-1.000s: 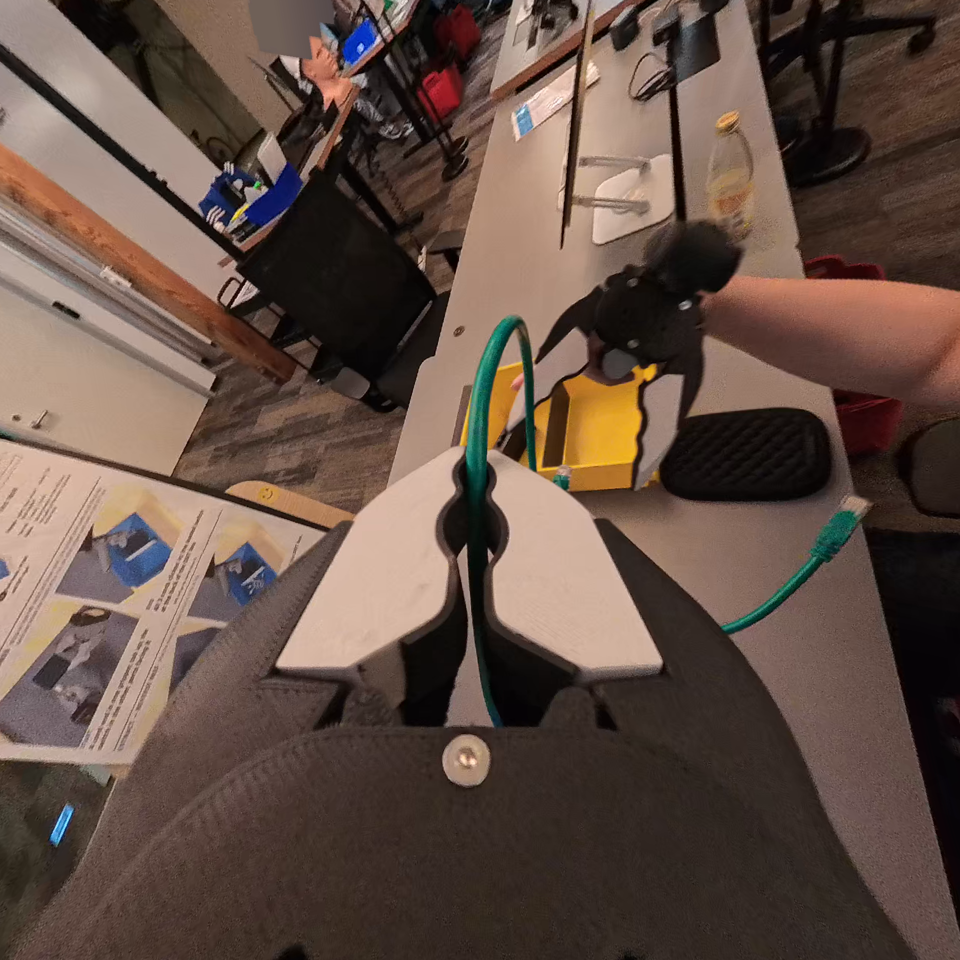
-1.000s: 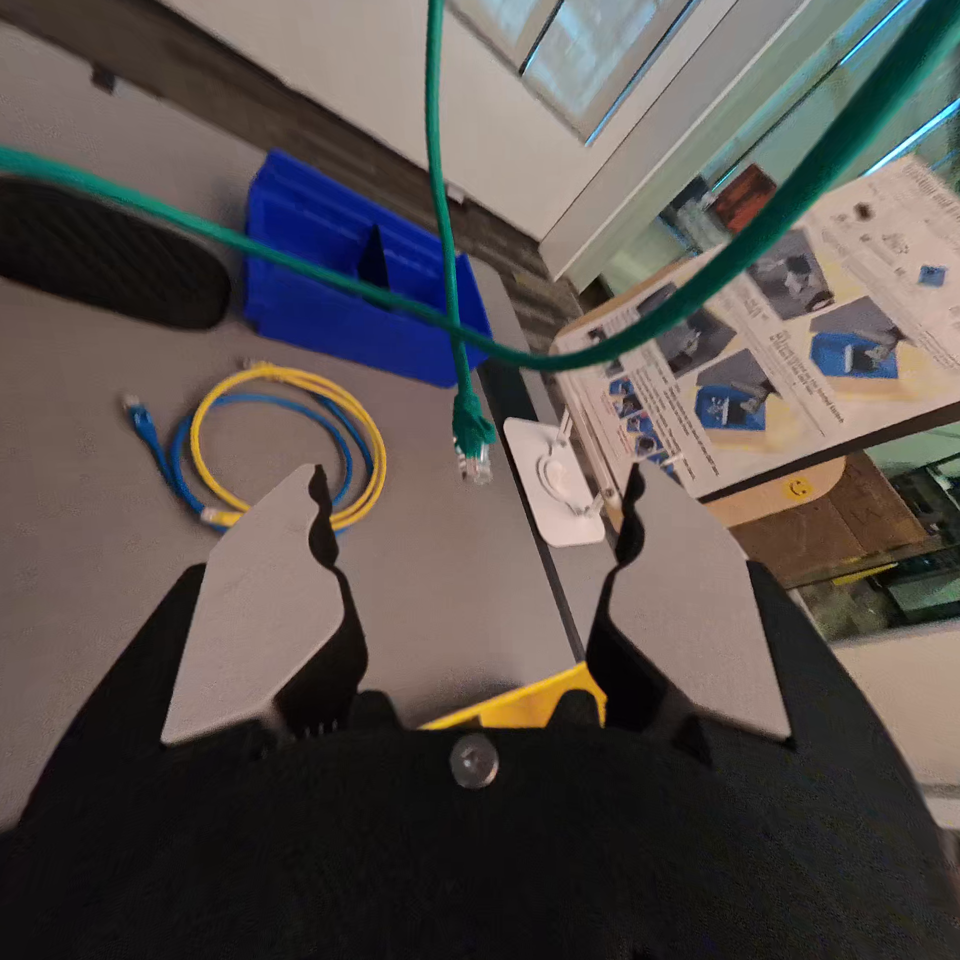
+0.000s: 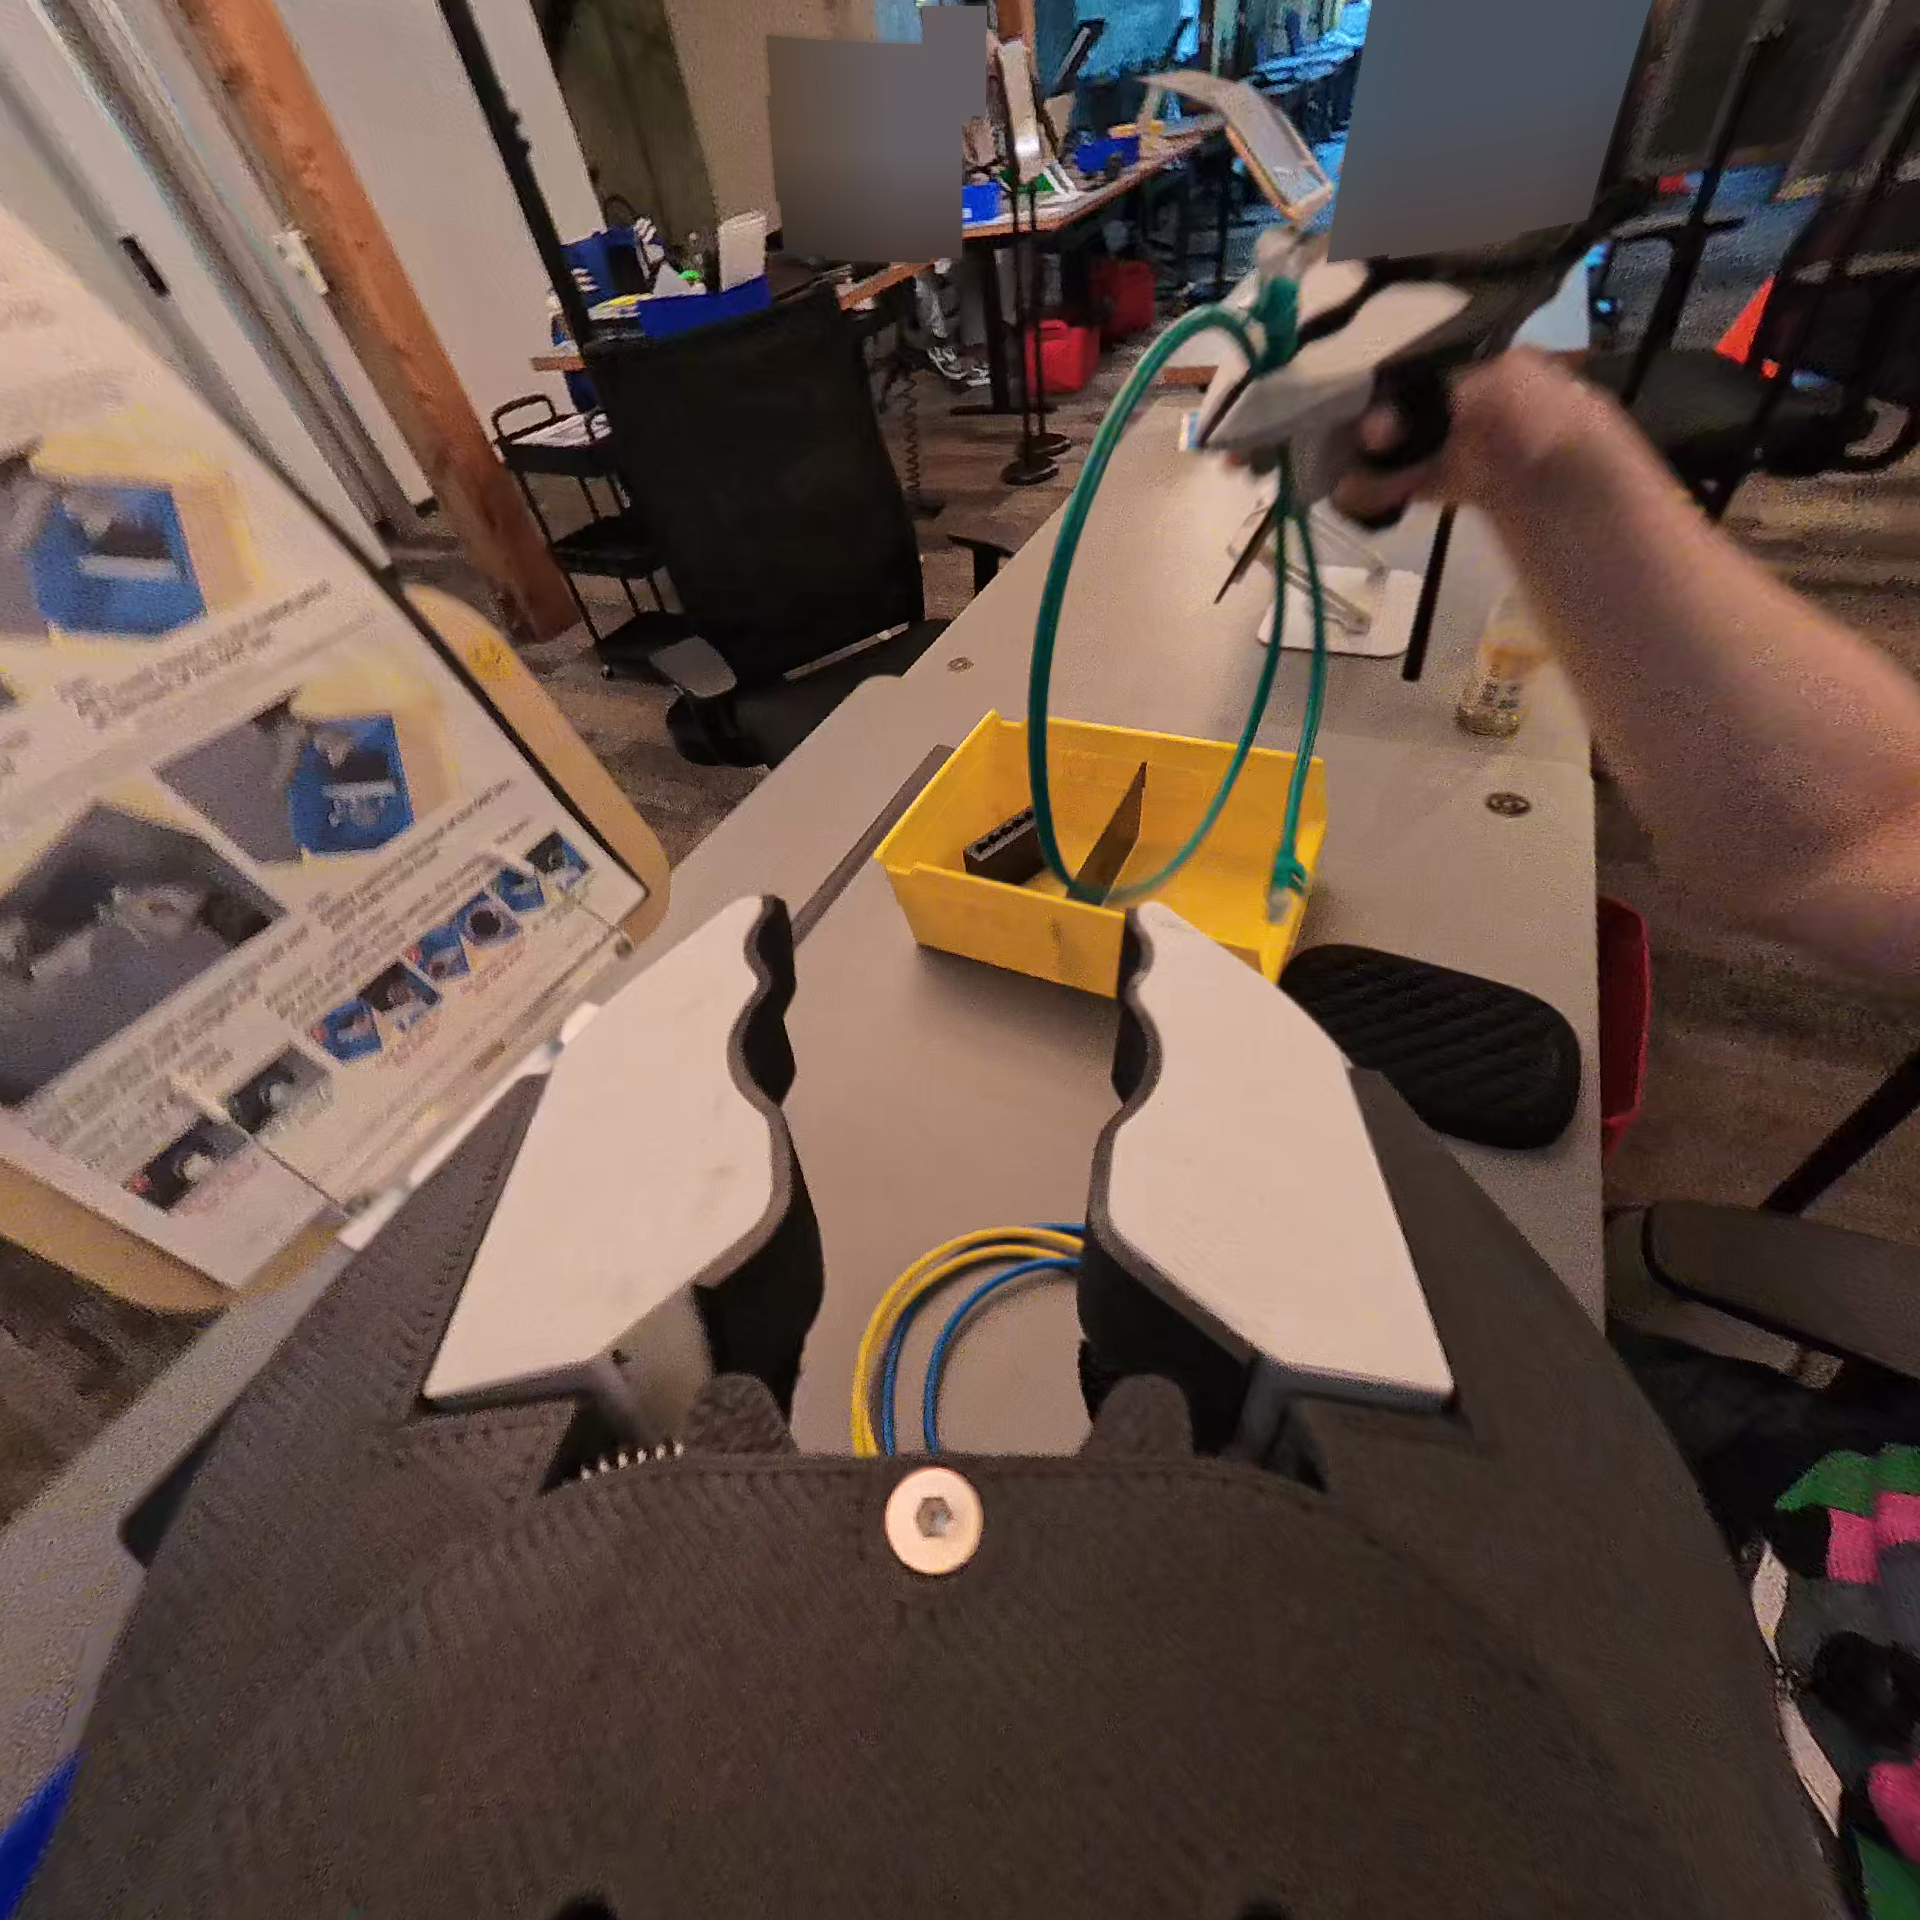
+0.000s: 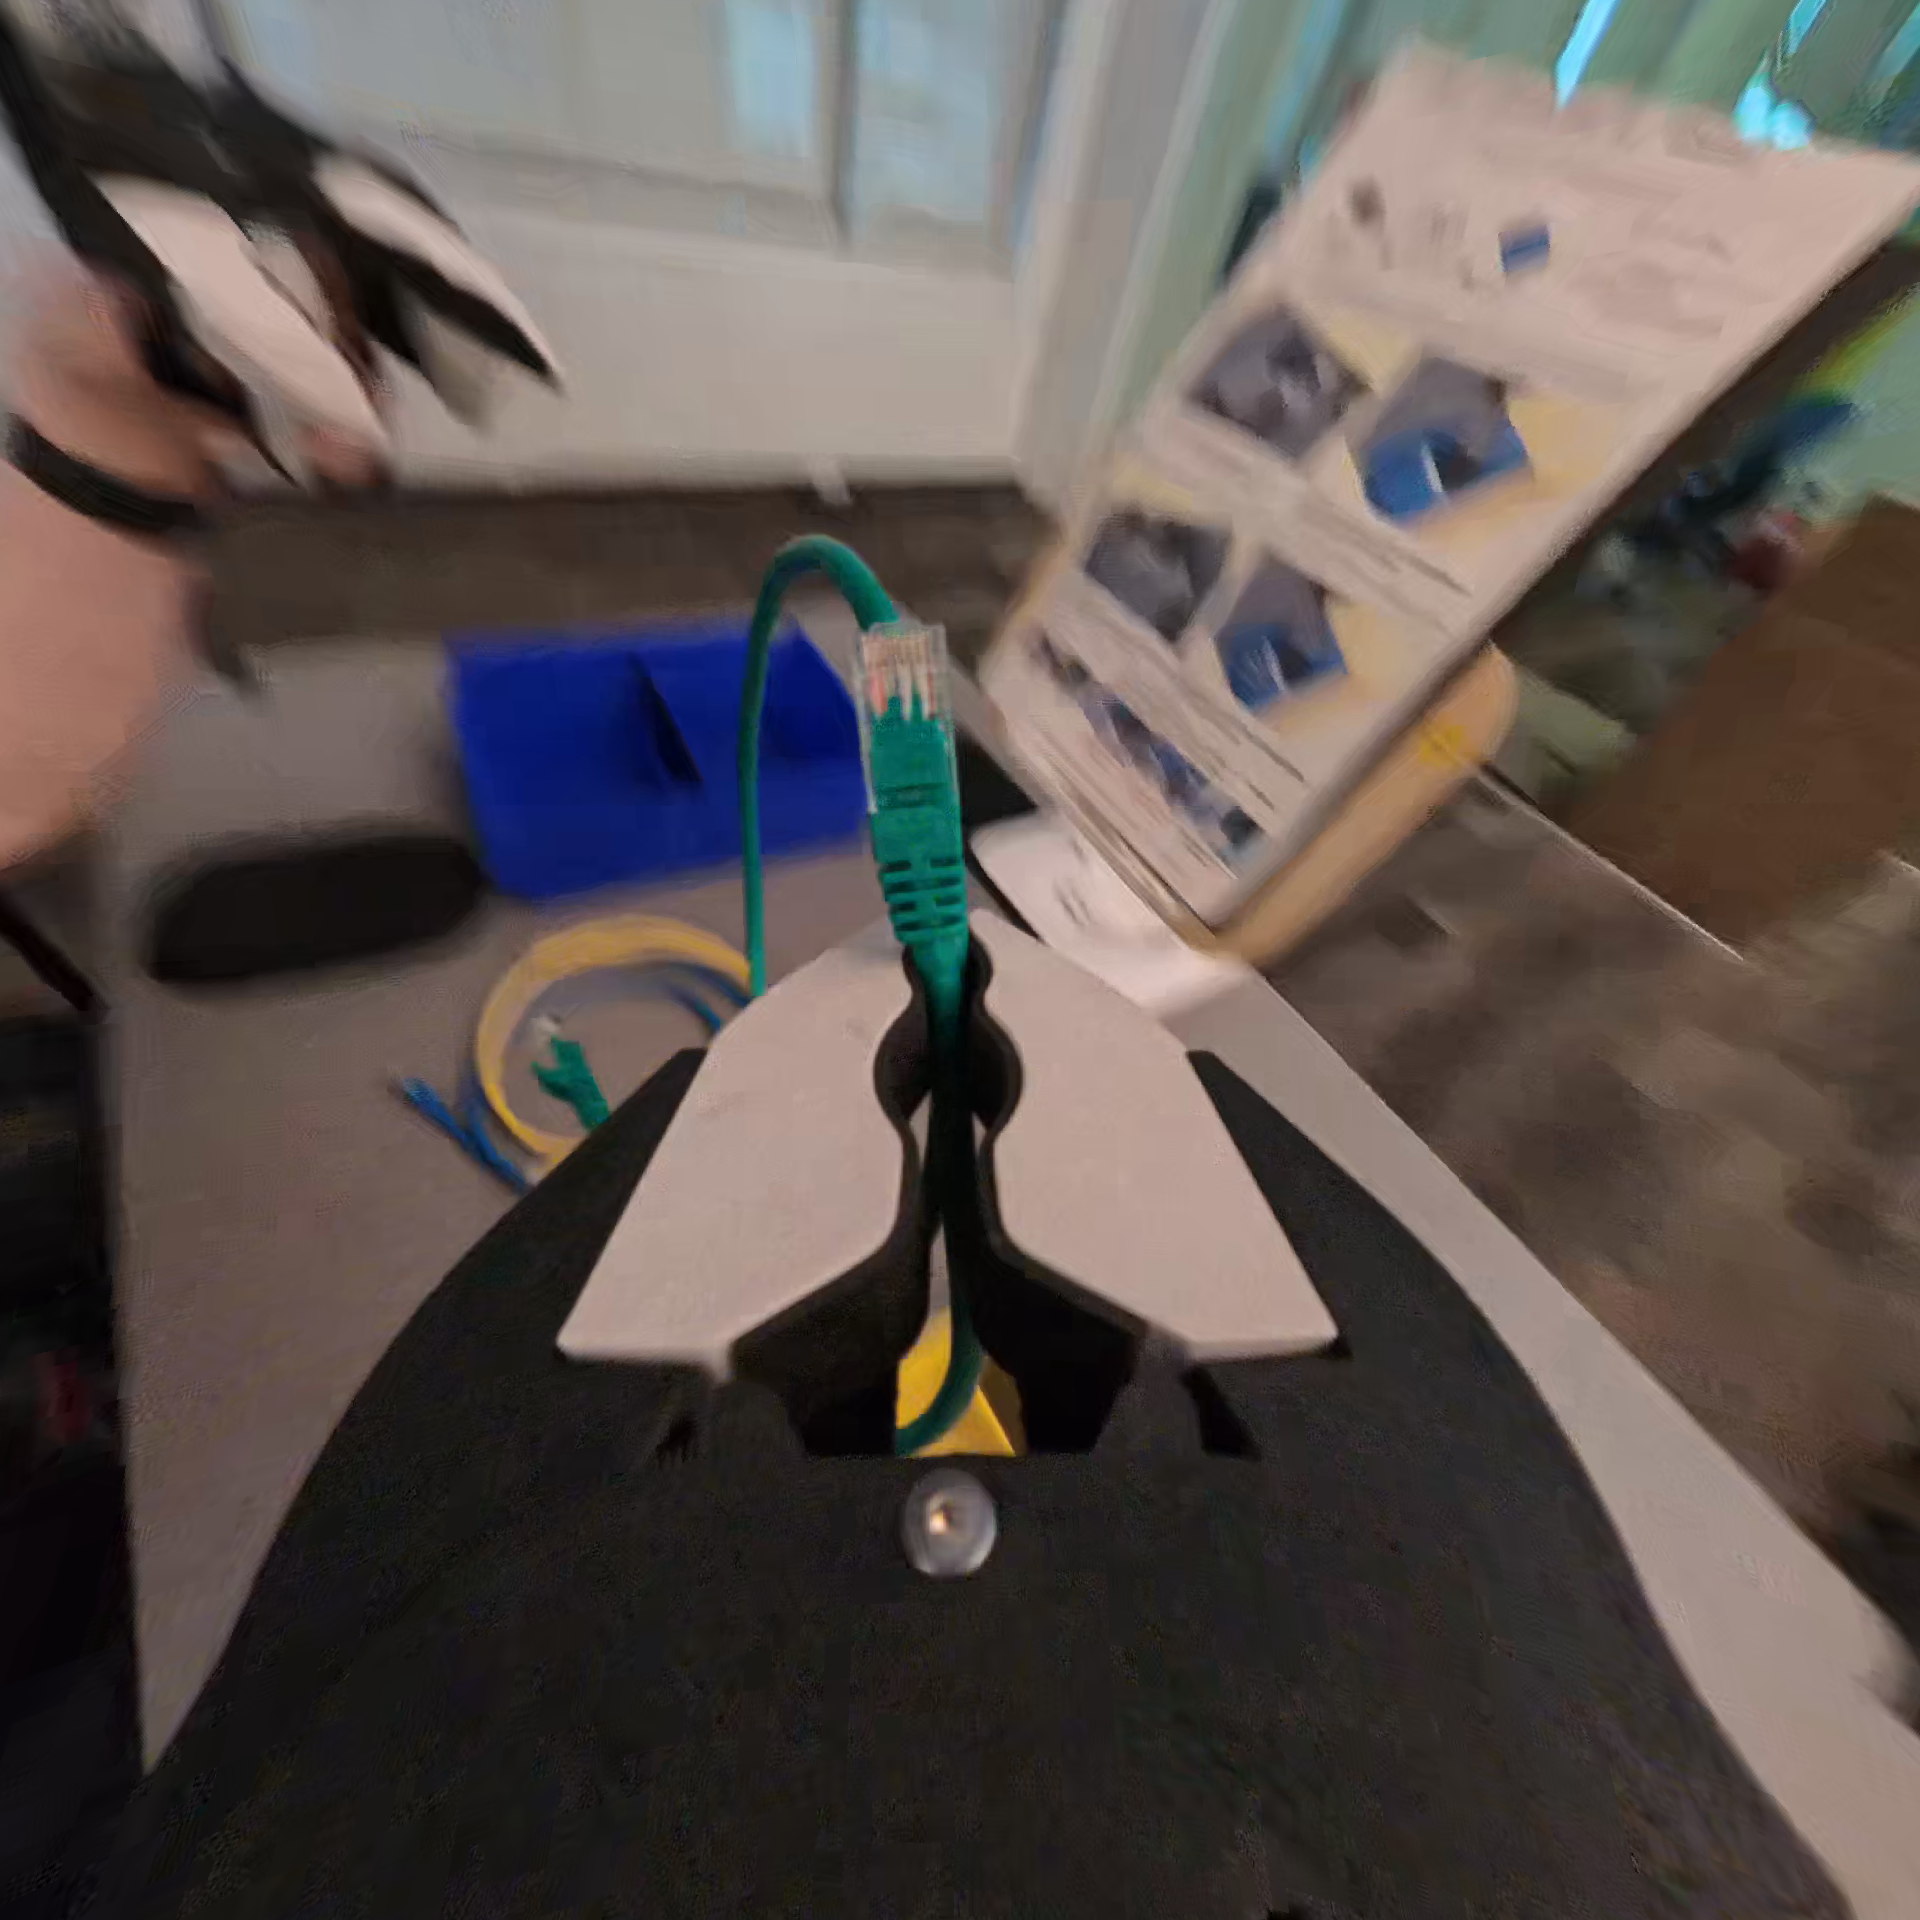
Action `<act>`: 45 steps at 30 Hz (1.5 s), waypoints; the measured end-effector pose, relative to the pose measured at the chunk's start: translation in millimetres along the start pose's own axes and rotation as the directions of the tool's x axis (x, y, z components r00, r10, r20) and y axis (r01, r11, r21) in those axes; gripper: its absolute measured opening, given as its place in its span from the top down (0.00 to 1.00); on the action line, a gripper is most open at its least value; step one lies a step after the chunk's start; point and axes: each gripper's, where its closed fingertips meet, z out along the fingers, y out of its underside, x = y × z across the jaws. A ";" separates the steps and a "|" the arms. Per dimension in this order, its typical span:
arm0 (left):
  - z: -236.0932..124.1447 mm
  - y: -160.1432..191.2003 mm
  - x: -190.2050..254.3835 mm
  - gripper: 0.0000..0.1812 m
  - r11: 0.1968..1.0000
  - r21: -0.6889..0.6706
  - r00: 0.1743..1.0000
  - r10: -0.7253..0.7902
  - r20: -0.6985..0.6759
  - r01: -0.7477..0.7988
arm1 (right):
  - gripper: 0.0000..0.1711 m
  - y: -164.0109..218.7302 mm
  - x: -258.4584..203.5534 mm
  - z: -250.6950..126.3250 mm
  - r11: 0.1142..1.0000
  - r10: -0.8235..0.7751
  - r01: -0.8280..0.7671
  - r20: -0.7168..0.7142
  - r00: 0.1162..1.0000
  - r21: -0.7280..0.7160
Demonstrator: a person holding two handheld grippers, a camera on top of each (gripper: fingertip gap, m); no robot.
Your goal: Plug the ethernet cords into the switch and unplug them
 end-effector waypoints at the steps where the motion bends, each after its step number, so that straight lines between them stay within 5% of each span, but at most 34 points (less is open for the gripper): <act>1: 0.3 13.4 -1.5 0.68 1.000 0.008 1.000 -0.030 -0.007 0.030 | 0.99 10.6 8.9 -9.8 0.989 -0.062 0.055 -0.045 0.997 -0.136; 4: 5.0 41.0 3.5 0.70 0.994 0.053 0.993 -0.093 -0.066 0.097 | 0.99 46.7 31.5 -40.9 0.880 -0.201 0.124 -0.125 0.972 -0.458; 8: 14.9 57.5 10.5 0.72 0.987 0.090 0.984 -0.122 -0.127 0.134 | 1.00 91.6 46.4 -61.0 0.767 -0.268 0.114 -0.153 0.951 -0.631; 13: 22.2 59.9 19.8 0.74 0.982 0.121 0.974 -0.120 -0.194 0.145 | 0.99 140.3 38.1 -39.1 0.699 -0.379 0.270 -0.022 0.925 -0.662; 21: 23.8 68.3 35.4 0.75 0.992 0.104 0.970 -0.051 -0.238 0.077 | 0.99 239.9 8.7 -12.5 0.570 -0.058 0.251 0.266 0.962 -0.783; 26: 25.0 70.0 32.0 0.75 0.993 0.103 0.973 -0.030 -0.230 0.055 | 0.99 269.3 30.7 2.9 0.563 0.084 0.132 0.216 0.973 -0.816; 31: 31.3 83.5 19.4 0.74 0.994 0.072 0.972 -0.067 -0.226 0.085 | 0.99 300.2 71.6 12.9 0.473 -0.070 0.202 0.192 0.979 -0.857; 34: 34.4 89.0 10.6 0.74 0.994 0.057 0.976 -0.082 -0.202 0.095 | 0.99 322.2 77.3 12.8 0.413 -0.026 0.184 0.190 0.981 -0.892; 40: 29.6 87.9 5.9 0.74 0.993 0.075 0.977 -0.072 -0.202 0.089 | 0.98 323.2 122.4 33.1 0.496 -0.328 0.271 0.111 0.938 -0.825; 45: 21.9 85.0 -1.8 0.75 0.989 0.105 0.978 -0.084 -0.189 0.105 | 0.99 323.9 88.6 38.4 0.583 -0.147 0.216 0.160 0.976 -0.783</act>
